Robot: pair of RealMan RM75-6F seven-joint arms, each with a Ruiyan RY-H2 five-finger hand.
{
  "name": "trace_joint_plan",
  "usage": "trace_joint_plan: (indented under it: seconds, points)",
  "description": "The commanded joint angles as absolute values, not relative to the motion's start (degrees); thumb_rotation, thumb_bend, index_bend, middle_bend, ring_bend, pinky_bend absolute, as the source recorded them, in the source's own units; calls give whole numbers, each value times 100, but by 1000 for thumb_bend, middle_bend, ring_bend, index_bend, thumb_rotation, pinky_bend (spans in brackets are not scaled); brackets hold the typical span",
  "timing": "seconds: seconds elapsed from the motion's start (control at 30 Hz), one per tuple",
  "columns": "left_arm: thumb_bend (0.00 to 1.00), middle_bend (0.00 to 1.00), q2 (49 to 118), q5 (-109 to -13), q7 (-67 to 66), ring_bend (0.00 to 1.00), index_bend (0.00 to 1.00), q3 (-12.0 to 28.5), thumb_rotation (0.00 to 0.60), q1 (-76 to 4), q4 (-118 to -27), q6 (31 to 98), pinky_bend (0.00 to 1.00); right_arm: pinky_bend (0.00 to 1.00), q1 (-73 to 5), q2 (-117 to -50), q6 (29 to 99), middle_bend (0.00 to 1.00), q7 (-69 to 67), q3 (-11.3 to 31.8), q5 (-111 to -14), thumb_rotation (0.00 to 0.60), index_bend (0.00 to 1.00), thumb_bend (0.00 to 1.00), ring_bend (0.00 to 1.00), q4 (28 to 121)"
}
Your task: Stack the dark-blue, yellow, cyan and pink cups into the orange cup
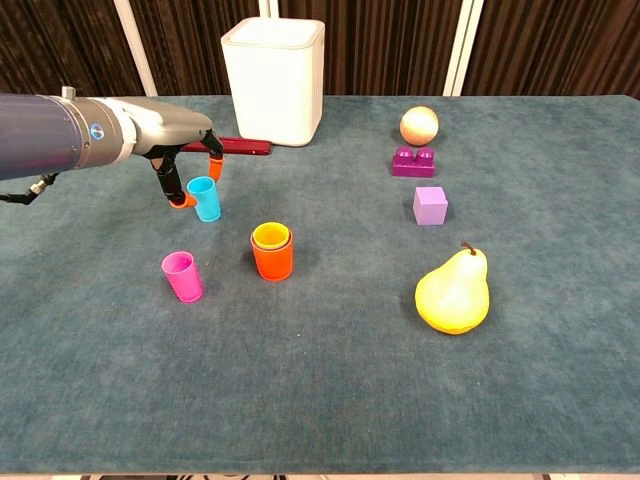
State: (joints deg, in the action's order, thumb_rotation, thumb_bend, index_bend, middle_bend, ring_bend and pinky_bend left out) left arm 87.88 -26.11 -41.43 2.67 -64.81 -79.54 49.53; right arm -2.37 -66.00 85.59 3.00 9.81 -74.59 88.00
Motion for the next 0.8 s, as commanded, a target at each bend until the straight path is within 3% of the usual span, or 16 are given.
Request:
trace_joint_plan:
  seconds: [0.03,0.8]
  points:
    - [282,156,8804,-2602,-4158,0,403,269,600,-6476,-7932,4969,0,0,-236,-6600,8562,0,295,984,-7459,600,36,424,58,8799]
    - [358,186,8832,-2720,-4174,0,465,398,600,-6422,-7941,5075,0,0,-248,-6620,8514,0,274,980,-7438,600,36,424,58,8776]
